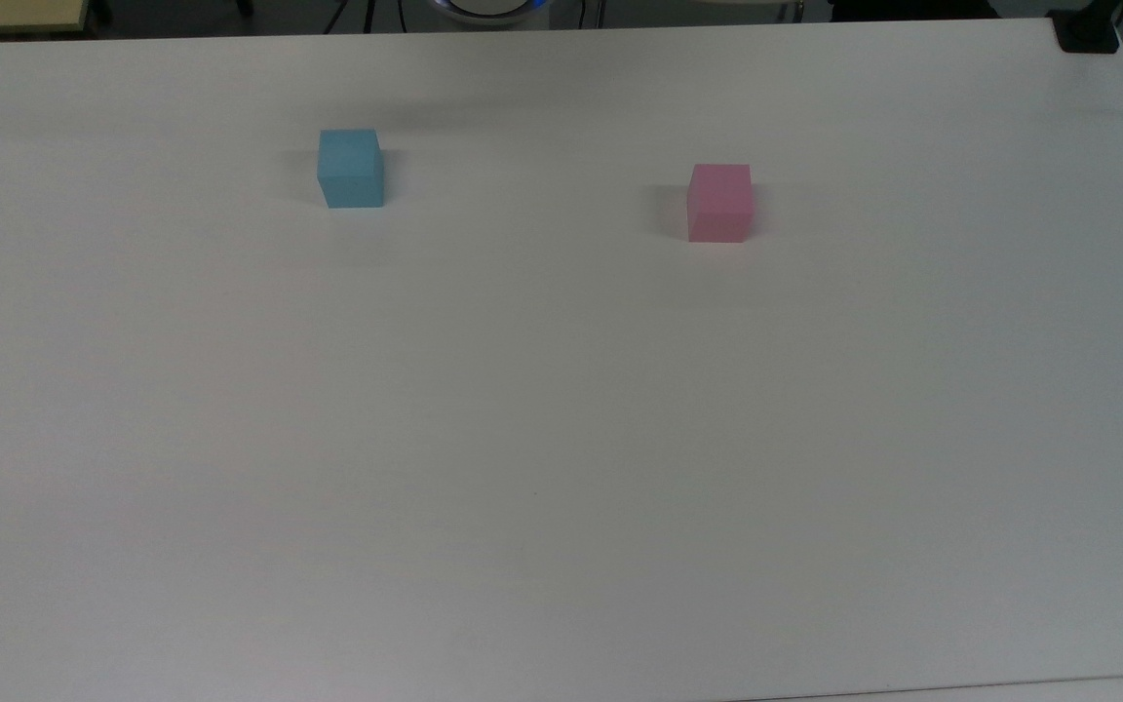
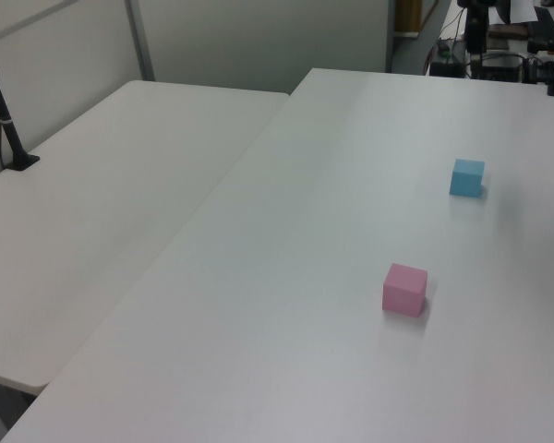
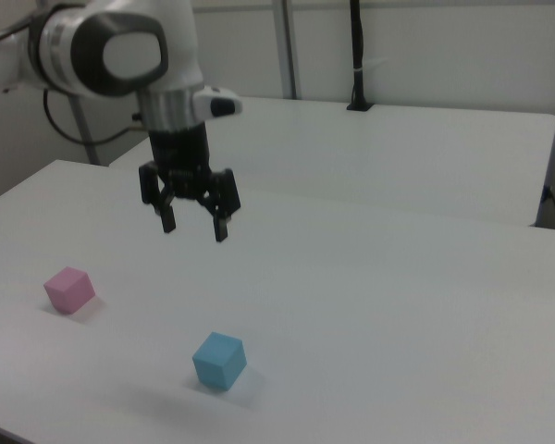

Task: Put blue cube on pink cube
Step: 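Move the open gripper over the light-blue cube and lower it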

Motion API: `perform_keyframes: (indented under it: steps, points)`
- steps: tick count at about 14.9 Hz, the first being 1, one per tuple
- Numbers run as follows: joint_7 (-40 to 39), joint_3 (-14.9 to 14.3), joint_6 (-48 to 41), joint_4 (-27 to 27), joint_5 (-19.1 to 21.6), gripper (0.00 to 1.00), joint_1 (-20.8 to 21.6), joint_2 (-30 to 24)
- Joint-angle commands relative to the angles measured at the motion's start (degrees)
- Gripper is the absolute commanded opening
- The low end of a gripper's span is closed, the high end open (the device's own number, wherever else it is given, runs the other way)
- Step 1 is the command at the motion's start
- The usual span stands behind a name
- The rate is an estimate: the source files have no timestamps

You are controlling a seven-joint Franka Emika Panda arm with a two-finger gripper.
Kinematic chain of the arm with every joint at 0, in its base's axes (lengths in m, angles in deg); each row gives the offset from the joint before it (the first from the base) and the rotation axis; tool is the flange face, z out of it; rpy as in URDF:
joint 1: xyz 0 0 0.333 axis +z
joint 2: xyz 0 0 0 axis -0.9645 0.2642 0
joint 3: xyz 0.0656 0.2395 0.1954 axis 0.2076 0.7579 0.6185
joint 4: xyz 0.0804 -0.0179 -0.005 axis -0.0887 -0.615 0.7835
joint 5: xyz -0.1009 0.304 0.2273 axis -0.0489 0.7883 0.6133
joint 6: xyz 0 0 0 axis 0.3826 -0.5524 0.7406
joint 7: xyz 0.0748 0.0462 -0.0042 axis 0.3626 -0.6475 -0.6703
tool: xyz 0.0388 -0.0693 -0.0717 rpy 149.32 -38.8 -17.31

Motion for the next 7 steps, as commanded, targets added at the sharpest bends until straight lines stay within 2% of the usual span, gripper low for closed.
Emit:
perform_keyframes:
  steps: [1, 4, 7]
  points:
    - [-0.65, -0.12, 10.49, -13.57, 0.48, 1.00, -0.76, -6.50]
    - [3.30, -0.12, 17.35, -19.02, 4.16, 1.00, -1.72, -6.32]
    - [4.62, -0.21, 22.45, -22.98, 4.34, 1.00, -2.51, -5.53]
